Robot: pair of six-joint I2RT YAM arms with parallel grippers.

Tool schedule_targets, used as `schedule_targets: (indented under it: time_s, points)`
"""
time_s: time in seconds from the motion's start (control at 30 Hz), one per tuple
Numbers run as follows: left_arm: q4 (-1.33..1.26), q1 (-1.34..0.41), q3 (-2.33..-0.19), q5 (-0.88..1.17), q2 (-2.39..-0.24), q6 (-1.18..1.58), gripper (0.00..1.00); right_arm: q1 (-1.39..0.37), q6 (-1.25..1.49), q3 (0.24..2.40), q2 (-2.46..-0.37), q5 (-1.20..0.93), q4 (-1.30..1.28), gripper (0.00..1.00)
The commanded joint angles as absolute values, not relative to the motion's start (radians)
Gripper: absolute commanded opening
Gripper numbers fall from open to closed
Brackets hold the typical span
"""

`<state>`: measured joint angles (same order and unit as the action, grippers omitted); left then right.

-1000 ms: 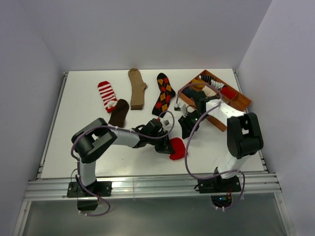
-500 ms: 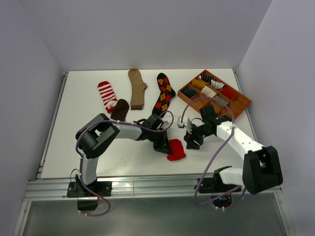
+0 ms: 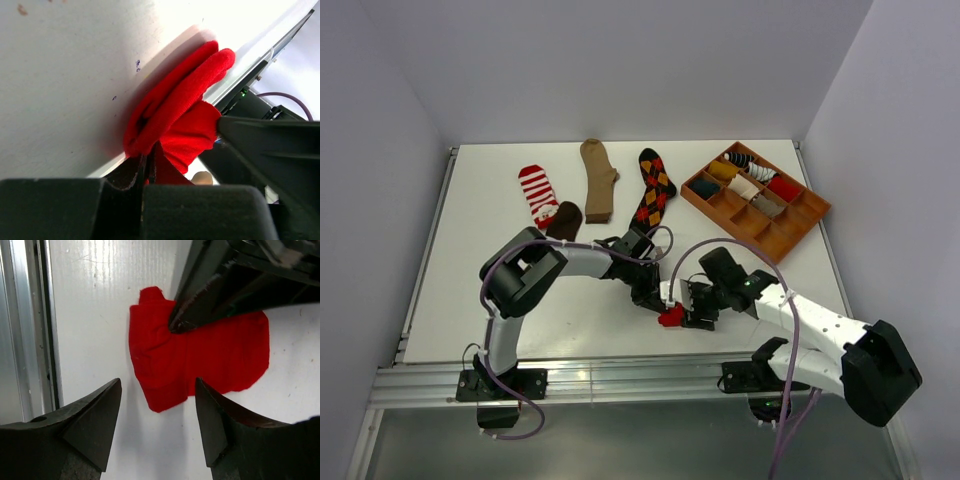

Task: Roll the socks
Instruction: Roll the sock at the center of the board.

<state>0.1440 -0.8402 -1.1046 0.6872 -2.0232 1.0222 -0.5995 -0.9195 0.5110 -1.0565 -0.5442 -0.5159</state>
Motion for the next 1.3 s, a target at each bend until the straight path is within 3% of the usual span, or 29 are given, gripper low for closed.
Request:
schedule_targets:
  time_s: [0.0, 0.27, 0.57, 0.7, 0.87, 1.27]
  points:
    - [0.291, -0.844, -1.077, 0.563, -2.089, 0.959, 0.0, -0.653, -0.888, 0.495, -1.046, -0.479, -0.42, 0.68]
    - [0.29, -0.844, -1.088, 0.575, -2.105, 0.957, 0.0, -0.718, -0.865, 0.494, -1.077, -0.431, -0.396, 0.65]
    - [0.293, -0.842, -1.103, 0.595, -2.108, 0.953, 0.0, -0.721, -0.839, 0.508, -1.166, -0.425, -0.407, 0.44]
    - [0.281, -0.842, -1.098, 0.604, -2.102, 0.96, 0.0, -0.719, -0.825, 0.512, -1.196, -0.42, -0.41, 0.28]
    - [0.241, -0.839, -1.083, 0.611, -2.082, 0.986, 0.0, -0.716, -0.801, 0.505, -1.204, -0.426, -0.405, 0.21]
    - [0.094, -0.834, -0.999, 0.572, -1.99, 1.045, 0.04, -0.551, -0.867, 0.633, -1.377, -0.603, -0.592, 0.19]
